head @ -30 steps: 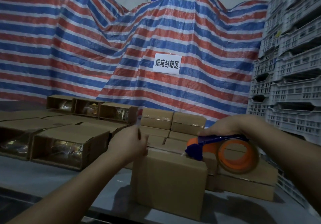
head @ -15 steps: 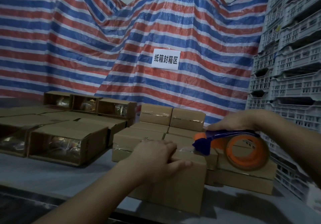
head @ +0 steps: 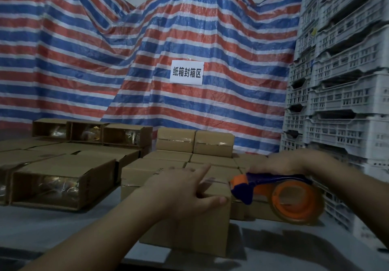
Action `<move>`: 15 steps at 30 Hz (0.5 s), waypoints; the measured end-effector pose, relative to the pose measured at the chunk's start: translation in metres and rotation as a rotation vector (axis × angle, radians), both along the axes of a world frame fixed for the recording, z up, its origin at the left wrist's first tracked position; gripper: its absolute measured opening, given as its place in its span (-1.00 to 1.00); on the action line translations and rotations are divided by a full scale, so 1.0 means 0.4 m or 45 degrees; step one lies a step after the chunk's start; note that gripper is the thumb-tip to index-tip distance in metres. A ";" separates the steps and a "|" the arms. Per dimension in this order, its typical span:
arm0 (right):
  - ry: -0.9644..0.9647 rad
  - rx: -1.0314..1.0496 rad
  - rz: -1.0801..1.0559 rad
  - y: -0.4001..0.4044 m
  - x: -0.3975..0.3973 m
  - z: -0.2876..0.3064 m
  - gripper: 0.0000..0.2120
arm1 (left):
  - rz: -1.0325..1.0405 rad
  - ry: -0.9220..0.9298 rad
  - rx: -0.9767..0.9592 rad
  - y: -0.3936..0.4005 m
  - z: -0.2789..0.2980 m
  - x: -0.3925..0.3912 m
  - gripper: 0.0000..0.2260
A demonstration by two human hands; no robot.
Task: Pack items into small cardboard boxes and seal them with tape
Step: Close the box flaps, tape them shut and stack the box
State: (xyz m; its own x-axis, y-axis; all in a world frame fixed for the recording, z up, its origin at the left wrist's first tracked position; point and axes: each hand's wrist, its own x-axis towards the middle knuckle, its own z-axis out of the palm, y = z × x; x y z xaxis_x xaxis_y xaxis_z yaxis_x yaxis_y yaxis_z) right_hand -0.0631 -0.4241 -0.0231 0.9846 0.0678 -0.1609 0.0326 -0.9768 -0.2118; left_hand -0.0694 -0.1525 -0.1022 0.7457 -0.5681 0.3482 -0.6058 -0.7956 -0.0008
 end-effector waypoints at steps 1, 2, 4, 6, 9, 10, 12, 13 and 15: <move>0.020 0.007 -0.006 0.007 -0.003 0.001 -0.63 | -0.028 -0.030 0.003 -0.021 0.006 -0.004 -0.17; 0.023 -0.006 0.025 0.009 -0.006 -0.001 -0.62 | -0.077 -0.041 0.000 -0.042 0.008 -0.009 -0.20; 0.001 -0.019 0.022 0.007 -0.008 -0.004 -0.61 | -0.183 -0.012 -0.011 -0.077 0.002 -0.017 -0.32; -0.016 -0.008 0.013 -0.008 -0.010 -0.009 -0.61 | -0.233 -0.002 -0.023 -0.090 -0.011 -0.013 -0.42; -0.063 0.161 -0.051 -0.065 -0.018 -0.005 -0.46 | -0.228 -0.025 -0.038 -0.083 -0.019 -0.008 -0.43; -0.087 0.164 -0.082 -0.080 -0.027 -0.001 -0.37 | -0.222 -0.037 -0.035 -0.082 -0.019 -0.008 -0.44; -0.109 0.034 -0.103 -0.084 -0.044 0.005 -0.38 | -0.218 -0.072 -0.023 -0.086 -0.020 -0.010 -0.46; -0.125 -0.128 -0.058 -0.071 -0.050 0.003 -0.46 | -0.223 -0.082 -0.019 -0.090 -0.021 -0.011 -0.48; -0.202 -0.601 0.076 -0.013 -0.054 -0.005 -0.57 | -0.236 -0.088 -0.026 -0.094 -0.022 -0.008 -0.51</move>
